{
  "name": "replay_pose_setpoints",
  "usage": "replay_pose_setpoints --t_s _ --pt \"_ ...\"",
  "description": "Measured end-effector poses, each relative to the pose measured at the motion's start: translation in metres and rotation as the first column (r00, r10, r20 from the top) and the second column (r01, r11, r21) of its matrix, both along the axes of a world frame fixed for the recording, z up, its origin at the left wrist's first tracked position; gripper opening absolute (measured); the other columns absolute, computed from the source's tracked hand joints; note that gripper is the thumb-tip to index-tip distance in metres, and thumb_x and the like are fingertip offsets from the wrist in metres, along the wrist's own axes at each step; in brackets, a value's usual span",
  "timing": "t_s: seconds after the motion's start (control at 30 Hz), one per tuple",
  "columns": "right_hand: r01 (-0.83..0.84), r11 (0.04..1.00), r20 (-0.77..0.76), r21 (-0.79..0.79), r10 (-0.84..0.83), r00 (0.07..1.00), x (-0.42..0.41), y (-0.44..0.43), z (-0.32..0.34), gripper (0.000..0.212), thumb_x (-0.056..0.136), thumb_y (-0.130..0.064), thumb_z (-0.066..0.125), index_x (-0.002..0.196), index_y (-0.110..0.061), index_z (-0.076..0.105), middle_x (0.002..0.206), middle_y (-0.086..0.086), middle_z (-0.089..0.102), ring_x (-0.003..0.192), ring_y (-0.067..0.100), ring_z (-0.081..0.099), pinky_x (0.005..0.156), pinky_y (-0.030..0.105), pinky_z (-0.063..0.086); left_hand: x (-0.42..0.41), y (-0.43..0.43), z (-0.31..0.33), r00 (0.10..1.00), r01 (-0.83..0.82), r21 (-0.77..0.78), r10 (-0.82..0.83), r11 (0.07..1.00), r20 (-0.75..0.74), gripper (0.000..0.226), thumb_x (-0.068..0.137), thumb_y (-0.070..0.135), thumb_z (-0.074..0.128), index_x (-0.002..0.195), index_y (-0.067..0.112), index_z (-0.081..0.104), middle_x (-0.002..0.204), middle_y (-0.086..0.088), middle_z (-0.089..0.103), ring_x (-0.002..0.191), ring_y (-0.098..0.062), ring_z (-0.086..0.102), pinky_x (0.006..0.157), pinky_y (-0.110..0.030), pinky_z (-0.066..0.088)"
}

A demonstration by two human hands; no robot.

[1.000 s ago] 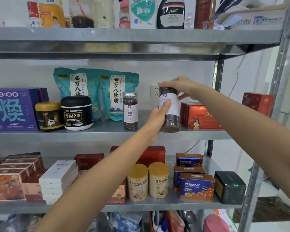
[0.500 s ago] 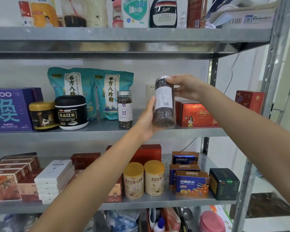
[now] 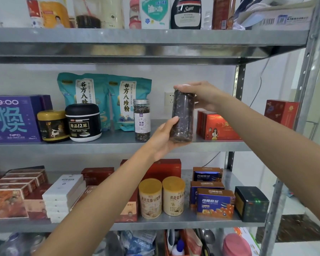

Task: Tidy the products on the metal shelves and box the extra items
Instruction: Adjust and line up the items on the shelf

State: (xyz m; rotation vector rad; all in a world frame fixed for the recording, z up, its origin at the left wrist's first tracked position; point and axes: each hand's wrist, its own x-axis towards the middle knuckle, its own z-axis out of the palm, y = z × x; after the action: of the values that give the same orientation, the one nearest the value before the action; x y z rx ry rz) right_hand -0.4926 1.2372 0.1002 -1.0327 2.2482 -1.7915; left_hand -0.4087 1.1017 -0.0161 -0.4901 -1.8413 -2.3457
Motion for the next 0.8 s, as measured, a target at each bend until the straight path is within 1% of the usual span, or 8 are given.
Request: replay_pose_setpoints --t_s 0.1,0.17,0.23,0.33,0.47,0.57,0.7,0.8 --pt "0.293 0.953 -0.112 -0.082 -0.301 0.947 0.002 -0.017 -0.005 0.042 0.078 -0.04 0.078 0.106 -0.01 0.068 0.092 0.004 0.069 0.082 0.017 0.068 0.062 0.028 0.055 -0.005 0.002 0.003 0.937 -0.346 -0.233 0.32 0.909 -0.143 0.044 0.087 0.031 0.072 0.122 0.02 0.048 0.107 -0.005 0.066 0.086 -0.007 0.071 0.073 -0.024 0.059" --pt "0.339 0.934 -0.16 -0.115 -0.354 0.921 0.002 -0.022 -0.005 0.041 0.08 -0.045 0.076 0.101 -0.011 0.069 0.088 0.003 0.069 0.078 0.016 0.068 0.059 0.025 0.054 -0.008 -0.003 0.002 0.93 -0.361 -0.221 0.332 0.906 -0.155 0.043 0.086 0.028 0.073 0.121 0.018 0.051 0.109 -0.008 0.067 0.091 -0.012 0.071 0.078 -0.029 0.059" --pt "0.208 0.978 -0.141 -0.034 -0.211 0.967 0.004 -0.019 0.0 0.037 0.084 -0.046 0.071 0.102 -0.014 0.069 0.092 0.002 0.07 0.085 0.015 0.068 0.061 0.024 0.055 -0.007 -0.014 -0.001 0.978 -0.194 -0.082 0.186 0.978 -0.089 0.046 0.088 0.028 0.066 0.128 0.009 0.051 0.119 -0.016 0.065 0.106 -0.026 0.067 0.092 -0.041 0.056" --pt "-0.09 0.994 0.002 0.054 0.09 0.996 0.002 -0.006 0.003 0.017 0.093 -0.025 0.064 0.108 -0.02 0.069 0.105 0.002 0.07 0.093 0.017 0.068 0.071 0.031 0.058 -0.005 -0.025 -0.011 0.996 0.027 0.06 -0.022 0.998 -0.087 0.046 0.094 0.034 0.055 0.13 0.006 0.049 0.119 -0.017 0.065 0.107 -0.026 0.064 0.093 -0.034 0.054" --pt "-0.016 1.0 -0.106 0.001 0.016 0.994 0.002 -0.012 -0.004 0.019 0.091 -0.009 0.065 0.106 -0.018 0.069 0.092 0.001 0.07 0.083 0.016 0.067 0.063 0.027 0.057 -0.011 -0.029 -0.019 0.986 -0.154 -0.087 0.147 0.984 -0.082 0.062 0.088 0.043 0.061 0.136 0.007 0.045 0.128 -0.016 0.062 0.113 -0.025 0.063 0.095 -0.034 0.054" --pt "0.108 0.994 -0.191 -0.036 -0.112 0.975 0.006 -0.025 -0.008 0.025 0.086 -0.006 0.071 0.109 -0.018 0.07 0.087 -0.003 0.067 0.083 0.016 0.065 0.066 0.03 0.059 -0.02 -0.031 -0.02 0.851 -0.523 -0.446 0.468 0.726 -0.237 0.058 0.086 0.04 0.07 0.132 0.012 0.048 0.125 -0.003 0.062 0.109 -0.016 0.06 0.084 -0.022 0.047" --pt "0.24 0.968 -0.272 -0.069 -0.25 0.929 0.005 -0.042 -0.011 0.028 0.081 -0.009 0.076 0.108 -0.018 0.073 0.095 -0.002 0.07 0.082 0.013 0.065 0.077 0.037 0.06 -0.023 -0.037 -0.034 0.709 -0.705 -0.53 0.496 0.472 -0.502 0.059 0.094 0.05 0.052 0.138 0.012 0.044 0.132 -0.005 0.057 0.12 -0.019 0.053 0.09 -0.026 0.045" --pt "0.325 0.942 -0.328 -0.086 -0.335 0.883 0.0 -0.054 -0.017 0.033 0.078 -0.014 0.08 0.11 -0.018 0.074 0.108 0.002 0.071 0.091 0.014 0.065 0.086 0.035 0.057 -0.018 -0.049 -0.069 0.509 -0.831 -0.557 0.433 0.019 -0.744 0.078 0.094 0.062 0.027 0.153 0.011 0.026 0.151 -0.01 0.039 0.14 -0.025 0.035 0.113 -0.038 0.032"
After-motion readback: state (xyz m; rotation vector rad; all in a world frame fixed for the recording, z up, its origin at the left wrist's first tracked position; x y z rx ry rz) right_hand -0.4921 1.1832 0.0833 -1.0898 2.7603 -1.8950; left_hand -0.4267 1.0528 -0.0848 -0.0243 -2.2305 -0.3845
